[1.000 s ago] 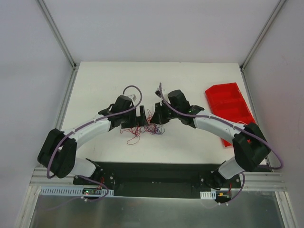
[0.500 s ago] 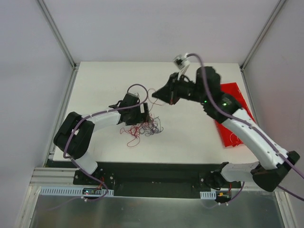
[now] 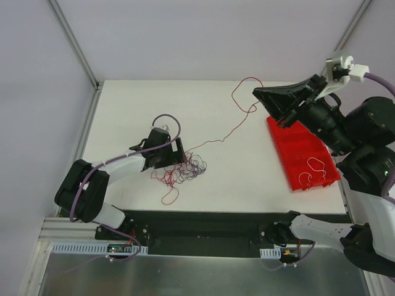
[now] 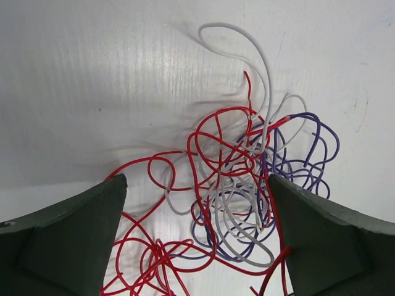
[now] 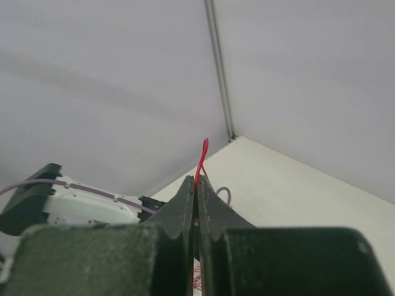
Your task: Untangle the cables
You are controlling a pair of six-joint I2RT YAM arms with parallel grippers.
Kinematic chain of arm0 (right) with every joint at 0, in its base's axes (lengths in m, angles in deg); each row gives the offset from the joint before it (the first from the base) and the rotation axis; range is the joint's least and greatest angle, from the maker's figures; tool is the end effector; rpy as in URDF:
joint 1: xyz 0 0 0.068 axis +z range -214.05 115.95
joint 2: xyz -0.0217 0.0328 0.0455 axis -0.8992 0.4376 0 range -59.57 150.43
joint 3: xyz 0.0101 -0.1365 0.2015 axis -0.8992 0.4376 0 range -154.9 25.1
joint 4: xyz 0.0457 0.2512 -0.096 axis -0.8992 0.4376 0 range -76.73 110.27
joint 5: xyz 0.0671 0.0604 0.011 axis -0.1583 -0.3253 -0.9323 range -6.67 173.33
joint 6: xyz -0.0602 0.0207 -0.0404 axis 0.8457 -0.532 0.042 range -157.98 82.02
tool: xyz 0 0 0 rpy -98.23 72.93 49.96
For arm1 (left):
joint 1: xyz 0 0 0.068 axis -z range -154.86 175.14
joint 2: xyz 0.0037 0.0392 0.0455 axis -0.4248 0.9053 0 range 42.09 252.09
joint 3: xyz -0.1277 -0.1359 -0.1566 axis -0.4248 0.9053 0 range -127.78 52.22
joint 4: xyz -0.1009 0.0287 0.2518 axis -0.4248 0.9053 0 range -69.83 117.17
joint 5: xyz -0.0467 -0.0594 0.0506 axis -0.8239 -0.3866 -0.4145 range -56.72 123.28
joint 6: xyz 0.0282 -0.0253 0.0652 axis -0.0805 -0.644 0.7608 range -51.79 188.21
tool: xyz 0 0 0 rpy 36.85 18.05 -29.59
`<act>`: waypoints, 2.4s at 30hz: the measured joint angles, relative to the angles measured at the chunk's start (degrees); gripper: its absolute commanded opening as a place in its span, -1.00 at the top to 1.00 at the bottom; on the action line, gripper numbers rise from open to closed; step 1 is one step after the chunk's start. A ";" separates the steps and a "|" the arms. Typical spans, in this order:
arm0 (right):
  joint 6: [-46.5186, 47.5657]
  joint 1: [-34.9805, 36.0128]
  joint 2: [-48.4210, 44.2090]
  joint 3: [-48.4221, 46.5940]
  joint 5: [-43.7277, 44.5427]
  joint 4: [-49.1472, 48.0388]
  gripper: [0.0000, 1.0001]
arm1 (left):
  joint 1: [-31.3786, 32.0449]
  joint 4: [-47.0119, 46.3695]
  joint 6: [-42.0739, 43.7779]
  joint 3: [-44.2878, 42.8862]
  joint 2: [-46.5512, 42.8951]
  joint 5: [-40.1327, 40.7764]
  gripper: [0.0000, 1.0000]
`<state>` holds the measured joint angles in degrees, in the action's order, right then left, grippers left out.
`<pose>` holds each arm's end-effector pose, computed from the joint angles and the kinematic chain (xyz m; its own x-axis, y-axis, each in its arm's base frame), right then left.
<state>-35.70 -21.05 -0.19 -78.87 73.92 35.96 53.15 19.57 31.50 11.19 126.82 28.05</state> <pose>0.1164 0.1227 0.5889 0.3037 0.2295 -0.9247 -0.7723 0.6276 -0.0979 0.2852 -0.1582 0.1180 -0.7983 -0.2496 -0.5482 0.0615 0.8716 -0.4864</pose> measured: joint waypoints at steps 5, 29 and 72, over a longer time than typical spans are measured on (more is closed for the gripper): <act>1.81 0.00 2.08 -1.79 5.49 6.82 0.99 | 0.00 2.34 0.55 0.42 -3.04 0.59 -0.97; 15.13 0.00 3.76 -14.14 27.21 10.29 0.99 | -2.95 4.50 3.08 0.57 -3.96 2.32 -0.98; 33.79 -9.01 19.37 -27.23 42.88 4.17 0.99 | -2.95 12.20 7.78 -2.89 -23.80 -5.05 -0.98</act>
<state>-1.91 -30.05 19.17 -106.10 116.80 40.14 50.20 31.77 39.28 8.30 103.02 23.00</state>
